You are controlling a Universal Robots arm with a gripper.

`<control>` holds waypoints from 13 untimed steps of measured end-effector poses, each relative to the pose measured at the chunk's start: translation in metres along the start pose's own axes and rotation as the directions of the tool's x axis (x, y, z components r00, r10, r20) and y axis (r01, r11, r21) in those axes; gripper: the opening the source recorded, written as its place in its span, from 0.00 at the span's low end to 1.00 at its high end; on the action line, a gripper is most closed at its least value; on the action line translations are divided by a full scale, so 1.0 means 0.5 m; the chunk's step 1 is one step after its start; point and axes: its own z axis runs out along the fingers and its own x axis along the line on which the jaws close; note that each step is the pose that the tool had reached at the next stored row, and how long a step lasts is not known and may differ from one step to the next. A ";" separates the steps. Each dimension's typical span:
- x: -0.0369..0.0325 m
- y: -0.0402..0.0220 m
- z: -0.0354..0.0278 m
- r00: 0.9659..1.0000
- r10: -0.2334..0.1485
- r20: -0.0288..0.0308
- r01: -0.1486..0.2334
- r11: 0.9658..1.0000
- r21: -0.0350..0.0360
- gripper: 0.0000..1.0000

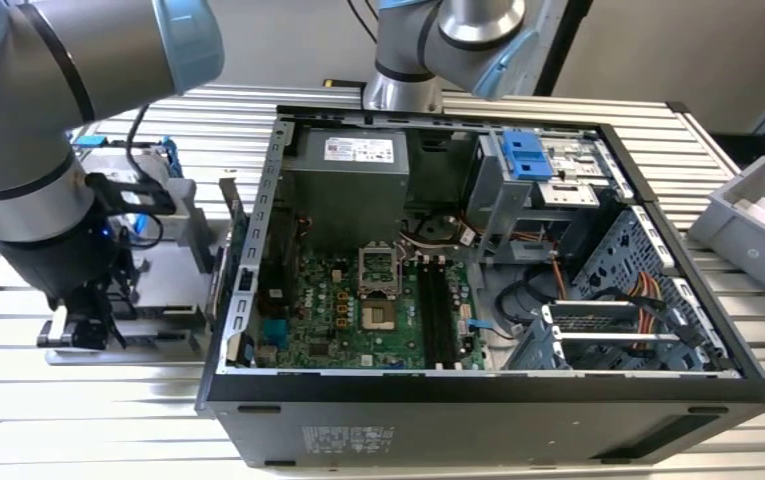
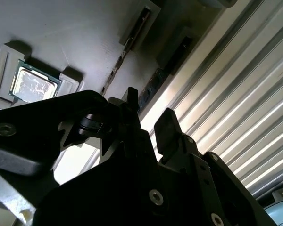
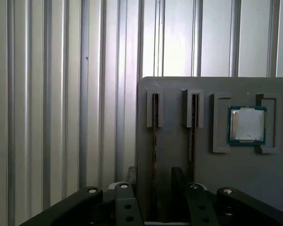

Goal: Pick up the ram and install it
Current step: 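Pick up the ram and move it above insertion slot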

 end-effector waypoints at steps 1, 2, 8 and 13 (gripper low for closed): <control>0.000 0.000 0.002 1.000 0.002 0.000 -0.002 1.000 0.000 1.00; 0.000 0.000 0.003 1.000 0.004 0.000 -0.004 1.000 0.000 1.00; 0.001 0.000 0.010 1.000 0.016 0.000 -0.016 1.000 0.000 1.00; 0.001 -0.001 0.017 1.000 0.025 0.001 -0.025 1.000 -0.001 1.00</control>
